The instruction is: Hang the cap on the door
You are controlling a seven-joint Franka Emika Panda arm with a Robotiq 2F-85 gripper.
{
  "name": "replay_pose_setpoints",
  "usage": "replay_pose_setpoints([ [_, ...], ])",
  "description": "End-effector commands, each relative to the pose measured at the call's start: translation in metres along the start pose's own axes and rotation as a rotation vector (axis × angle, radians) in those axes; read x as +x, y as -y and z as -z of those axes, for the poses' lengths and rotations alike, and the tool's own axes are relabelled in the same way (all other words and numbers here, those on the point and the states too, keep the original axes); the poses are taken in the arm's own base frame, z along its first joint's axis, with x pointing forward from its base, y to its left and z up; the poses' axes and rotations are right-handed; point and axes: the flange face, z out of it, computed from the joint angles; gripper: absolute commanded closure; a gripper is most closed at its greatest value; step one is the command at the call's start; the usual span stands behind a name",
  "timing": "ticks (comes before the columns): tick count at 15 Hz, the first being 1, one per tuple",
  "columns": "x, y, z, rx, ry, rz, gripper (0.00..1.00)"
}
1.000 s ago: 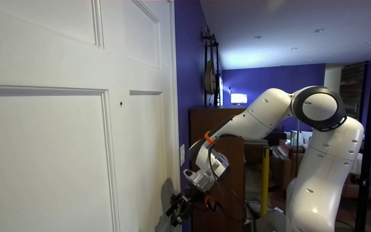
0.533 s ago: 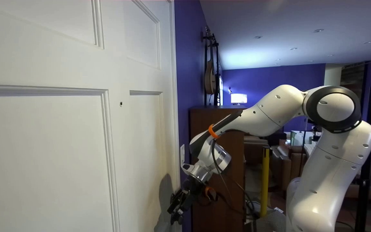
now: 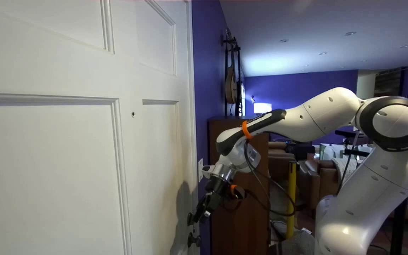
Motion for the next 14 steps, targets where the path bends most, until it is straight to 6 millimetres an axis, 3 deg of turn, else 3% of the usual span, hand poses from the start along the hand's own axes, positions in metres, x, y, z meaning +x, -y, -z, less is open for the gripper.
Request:
replay_pose_setpoints([
  [1,0.006,0.018,0.040,0.010,0.056,-0.018,0.00],
  [14,0.020,0.065,0.182,-0.040,0.121,-0.004,0.00],
])
